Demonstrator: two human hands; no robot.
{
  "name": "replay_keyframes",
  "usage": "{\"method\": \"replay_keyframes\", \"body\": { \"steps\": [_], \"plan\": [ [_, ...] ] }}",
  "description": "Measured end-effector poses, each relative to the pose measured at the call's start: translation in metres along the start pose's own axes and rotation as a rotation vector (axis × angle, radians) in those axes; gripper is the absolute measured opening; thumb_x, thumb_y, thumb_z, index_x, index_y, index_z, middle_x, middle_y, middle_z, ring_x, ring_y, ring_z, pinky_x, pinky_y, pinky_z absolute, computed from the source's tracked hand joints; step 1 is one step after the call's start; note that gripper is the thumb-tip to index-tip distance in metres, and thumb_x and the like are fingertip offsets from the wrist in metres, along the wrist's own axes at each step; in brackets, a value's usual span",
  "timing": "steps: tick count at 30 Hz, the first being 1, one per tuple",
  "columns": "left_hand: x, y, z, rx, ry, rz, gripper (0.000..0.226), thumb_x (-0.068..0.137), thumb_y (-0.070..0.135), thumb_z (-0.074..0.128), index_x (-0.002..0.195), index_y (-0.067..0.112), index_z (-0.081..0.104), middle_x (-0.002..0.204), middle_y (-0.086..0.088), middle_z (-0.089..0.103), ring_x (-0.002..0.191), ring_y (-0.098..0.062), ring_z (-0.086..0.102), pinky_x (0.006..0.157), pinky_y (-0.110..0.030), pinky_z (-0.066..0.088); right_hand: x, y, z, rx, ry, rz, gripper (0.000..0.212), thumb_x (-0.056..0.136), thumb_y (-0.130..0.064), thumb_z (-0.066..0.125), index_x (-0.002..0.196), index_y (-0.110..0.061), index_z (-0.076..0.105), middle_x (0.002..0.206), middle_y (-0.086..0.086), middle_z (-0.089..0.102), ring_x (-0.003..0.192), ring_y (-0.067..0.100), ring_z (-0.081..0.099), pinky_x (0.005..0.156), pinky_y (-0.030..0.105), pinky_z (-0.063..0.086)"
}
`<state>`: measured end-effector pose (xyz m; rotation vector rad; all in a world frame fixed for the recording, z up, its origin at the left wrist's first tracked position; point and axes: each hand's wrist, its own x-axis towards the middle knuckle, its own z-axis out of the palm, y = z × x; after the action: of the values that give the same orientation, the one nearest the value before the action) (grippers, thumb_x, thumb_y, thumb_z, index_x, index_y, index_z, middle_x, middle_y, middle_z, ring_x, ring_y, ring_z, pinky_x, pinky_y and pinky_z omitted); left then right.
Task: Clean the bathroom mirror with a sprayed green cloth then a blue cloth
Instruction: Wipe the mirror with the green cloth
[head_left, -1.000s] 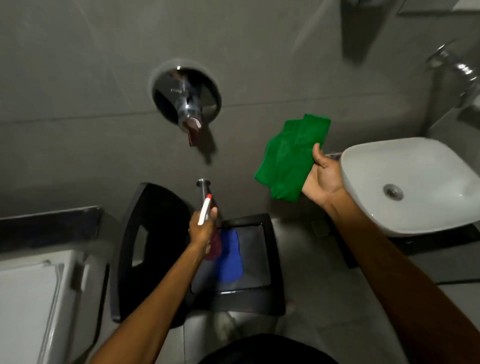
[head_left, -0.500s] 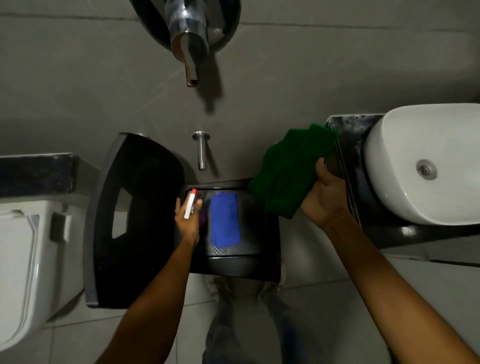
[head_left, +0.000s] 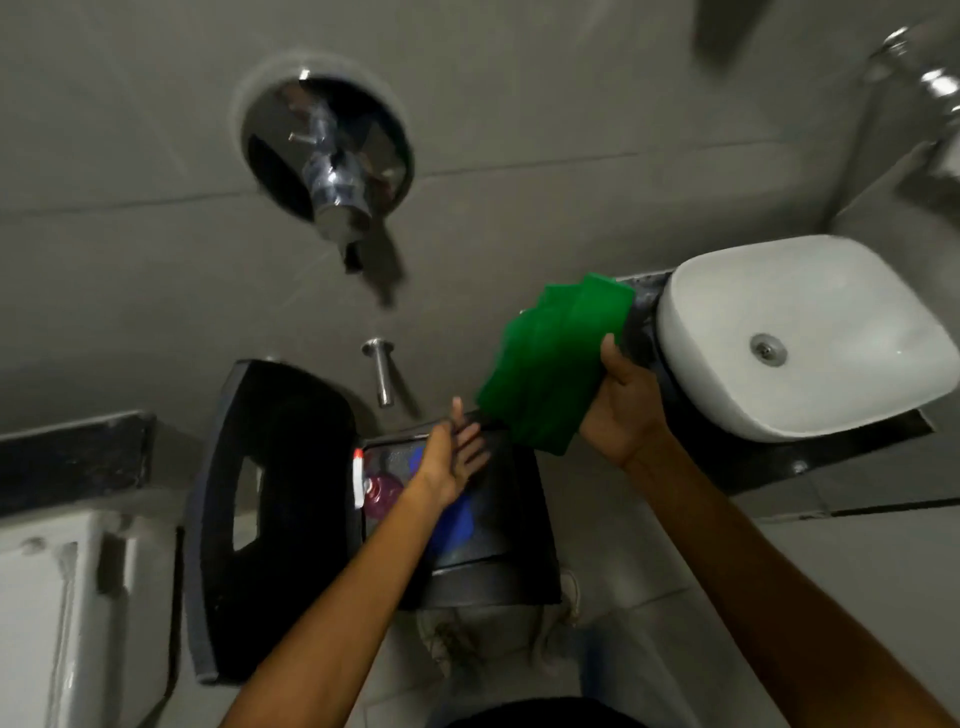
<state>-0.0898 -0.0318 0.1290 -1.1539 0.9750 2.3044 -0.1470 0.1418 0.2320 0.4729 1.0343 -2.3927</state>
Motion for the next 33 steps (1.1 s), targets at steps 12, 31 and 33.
{"method": "replay_keyframes", "body": {
  "steps": [12, 31, 33],
  "plan": [
    [-0.139, 0.102, 0.238, 0.559, -0.448, 0.382, 0.054, 0.083, -0.006, 0.078, 0.135, -0.005, 0.062, 0.131, -0.025, 0.071, 0.118, -0.040, 0.070, 0.098, -0.050, 0.061, -0.041, -0.150, 0.027, 0.069, -0.190, -0.373, 0.070, 0.099, -0.059, 0.035, 0.138, -0.006, 0.060, 0.139, 0.020, 0.062, 0.127, 0.038, 0.061, 0.103, 0.051, 0.052],
    [-0.280, 0.299, 0.526, 1.764, 0.274, 2.131, 0.065, 0.105, 0.055, 0.039, 0.156, 0.015, 0.040, 0.170, -0.015, 0.028, 0.163, -0.034, 0.007, 0.133, -0.054, 0.007, 0.026, -0.428, 0.105, 0.044, 0.048, -1.171, 0.055, 0.109, -0.043, 0.026, 0.153, -0.014, 0.039, 0.142, -0.005, 0.050, 0.116, 0.006, 0.056, 0.085, 0.012, 0.049],
    [-0.291, 0.337, 0.547, 1.826, 0.451, 2.192, 0.071, 0.106, 0.055, 0.034, 0.163, 0.013, 0.028, 0.175, -0.015, 0.015, 0.164, -0.034, -0.002, 0.134, -0.051, -0.002, 0.058, -0.435, 0.128, -0.292, 0.127, -1.367, 0.054, 0.109, -0.038, 0.024, 0.160, -0.021, 0.020, 0.162, -0.014, 0.023, 0.145, 0.004, 0.032, 0.111, 0.017, 0.035]
  ]
}}
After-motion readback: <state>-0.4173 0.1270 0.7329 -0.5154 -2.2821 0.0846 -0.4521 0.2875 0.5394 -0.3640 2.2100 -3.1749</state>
